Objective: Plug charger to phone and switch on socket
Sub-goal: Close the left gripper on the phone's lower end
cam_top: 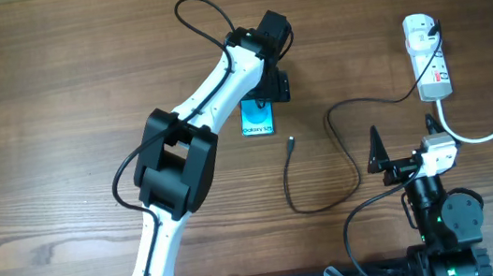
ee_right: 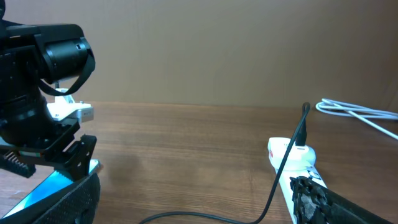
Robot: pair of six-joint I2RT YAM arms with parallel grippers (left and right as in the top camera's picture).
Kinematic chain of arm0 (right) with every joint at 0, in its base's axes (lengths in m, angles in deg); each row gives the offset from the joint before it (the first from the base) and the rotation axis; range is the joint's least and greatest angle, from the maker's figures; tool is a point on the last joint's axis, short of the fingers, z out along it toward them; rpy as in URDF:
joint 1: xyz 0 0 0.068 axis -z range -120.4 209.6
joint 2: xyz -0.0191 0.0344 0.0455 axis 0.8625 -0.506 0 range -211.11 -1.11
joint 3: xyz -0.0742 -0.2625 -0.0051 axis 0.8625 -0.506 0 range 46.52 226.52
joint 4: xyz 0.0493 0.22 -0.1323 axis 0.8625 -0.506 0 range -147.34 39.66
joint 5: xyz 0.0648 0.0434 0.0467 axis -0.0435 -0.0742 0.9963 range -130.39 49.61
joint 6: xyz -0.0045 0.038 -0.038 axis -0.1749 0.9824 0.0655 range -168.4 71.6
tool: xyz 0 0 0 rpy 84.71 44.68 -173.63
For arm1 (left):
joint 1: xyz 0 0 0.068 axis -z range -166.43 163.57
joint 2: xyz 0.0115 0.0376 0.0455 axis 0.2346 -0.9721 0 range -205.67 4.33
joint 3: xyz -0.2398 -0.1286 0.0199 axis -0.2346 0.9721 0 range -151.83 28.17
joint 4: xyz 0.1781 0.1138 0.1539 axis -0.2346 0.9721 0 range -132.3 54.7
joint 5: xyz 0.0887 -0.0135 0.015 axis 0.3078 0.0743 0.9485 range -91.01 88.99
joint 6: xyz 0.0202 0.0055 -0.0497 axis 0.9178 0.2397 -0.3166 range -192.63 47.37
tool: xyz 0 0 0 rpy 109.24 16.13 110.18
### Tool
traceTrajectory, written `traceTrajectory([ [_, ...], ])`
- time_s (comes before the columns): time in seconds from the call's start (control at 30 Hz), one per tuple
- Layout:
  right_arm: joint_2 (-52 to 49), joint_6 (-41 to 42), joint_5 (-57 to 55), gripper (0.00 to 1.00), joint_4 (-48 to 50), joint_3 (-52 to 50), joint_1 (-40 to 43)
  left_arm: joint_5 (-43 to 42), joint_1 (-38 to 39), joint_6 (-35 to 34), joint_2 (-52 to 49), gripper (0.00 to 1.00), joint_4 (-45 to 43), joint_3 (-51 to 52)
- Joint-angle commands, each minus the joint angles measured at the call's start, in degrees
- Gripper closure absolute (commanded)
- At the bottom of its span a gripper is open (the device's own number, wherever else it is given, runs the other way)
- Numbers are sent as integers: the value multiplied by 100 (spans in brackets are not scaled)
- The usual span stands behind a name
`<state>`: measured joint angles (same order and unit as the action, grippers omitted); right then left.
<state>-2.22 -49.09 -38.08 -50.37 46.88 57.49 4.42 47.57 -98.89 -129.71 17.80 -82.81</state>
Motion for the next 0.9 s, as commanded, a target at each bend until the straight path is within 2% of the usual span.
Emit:
traceTrajectory([
  [0.0,31,72,-39,0,17,-9,-28,-129,-37,52,-98,0,-13,48],
  [0.87,28,72,-39,0,17,-9,-28,-365,-63,52,-98,0,-590,654],
])
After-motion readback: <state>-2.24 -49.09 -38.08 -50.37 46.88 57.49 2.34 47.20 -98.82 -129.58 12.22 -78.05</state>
